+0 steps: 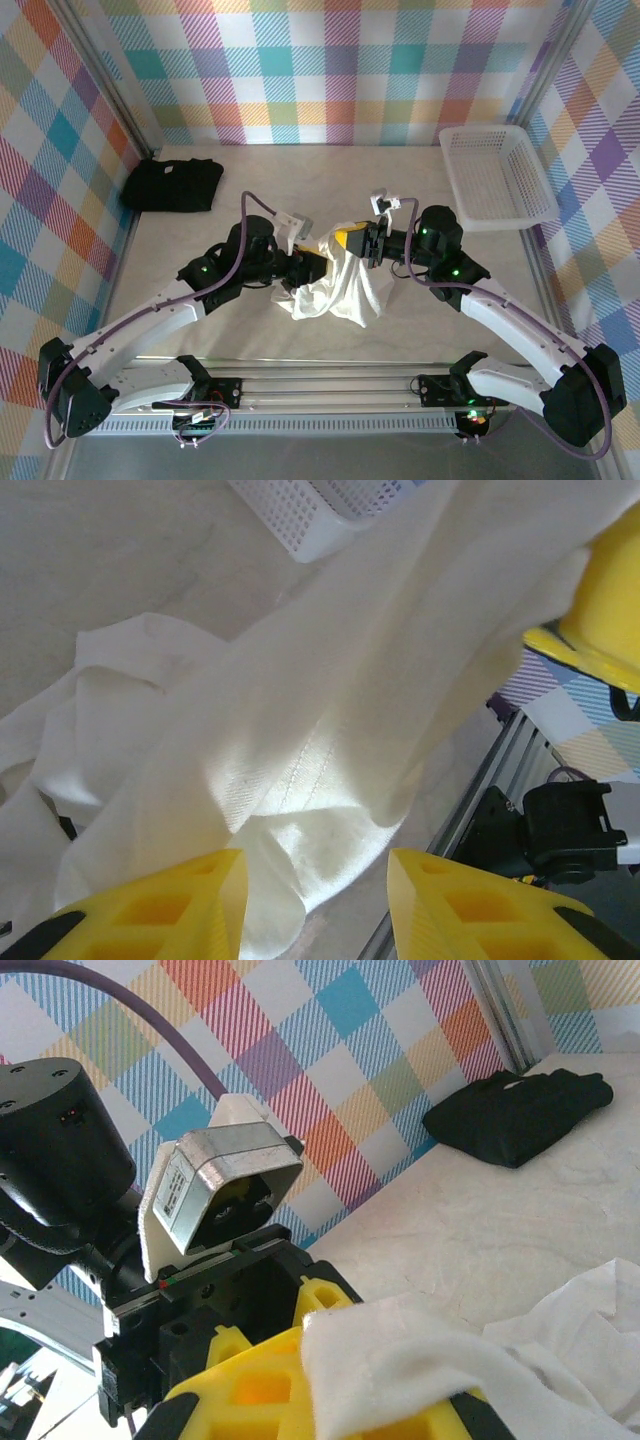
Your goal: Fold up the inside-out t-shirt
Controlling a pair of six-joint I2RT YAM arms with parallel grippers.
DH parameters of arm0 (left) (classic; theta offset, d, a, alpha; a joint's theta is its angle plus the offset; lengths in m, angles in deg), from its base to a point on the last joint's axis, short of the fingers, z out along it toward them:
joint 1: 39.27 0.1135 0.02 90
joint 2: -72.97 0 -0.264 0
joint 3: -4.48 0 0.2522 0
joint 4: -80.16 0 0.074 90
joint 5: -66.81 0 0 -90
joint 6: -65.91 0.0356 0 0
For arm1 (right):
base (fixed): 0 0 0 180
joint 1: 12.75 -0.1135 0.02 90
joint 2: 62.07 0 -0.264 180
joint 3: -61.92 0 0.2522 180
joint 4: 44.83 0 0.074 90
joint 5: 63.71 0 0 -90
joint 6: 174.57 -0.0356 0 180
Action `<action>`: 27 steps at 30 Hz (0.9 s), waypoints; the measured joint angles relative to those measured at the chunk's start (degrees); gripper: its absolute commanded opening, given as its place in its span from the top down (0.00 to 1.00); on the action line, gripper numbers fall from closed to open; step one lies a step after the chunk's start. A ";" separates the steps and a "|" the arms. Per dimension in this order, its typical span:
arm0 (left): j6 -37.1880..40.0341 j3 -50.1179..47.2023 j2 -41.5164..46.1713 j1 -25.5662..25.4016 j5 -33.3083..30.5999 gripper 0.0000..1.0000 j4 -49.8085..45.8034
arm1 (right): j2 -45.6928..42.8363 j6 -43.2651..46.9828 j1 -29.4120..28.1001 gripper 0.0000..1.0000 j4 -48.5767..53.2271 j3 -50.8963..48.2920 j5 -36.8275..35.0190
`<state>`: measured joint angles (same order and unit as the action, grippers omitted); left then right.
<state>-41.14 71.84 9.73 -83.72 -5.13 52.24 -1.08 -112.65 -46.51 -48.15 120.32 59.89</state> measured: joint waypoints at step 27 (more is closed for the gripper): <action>-1.44 4.04 -11.87 -0.04 -12.63 0.48 -7.08 | -1.05 1.55 0.81 1.00 1.70 0.00 -0.57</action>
<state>-42.59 75.89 -2.14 -83.76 -17.76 45.16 -2.12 -111.10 -45.70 -46.45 120.32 59.32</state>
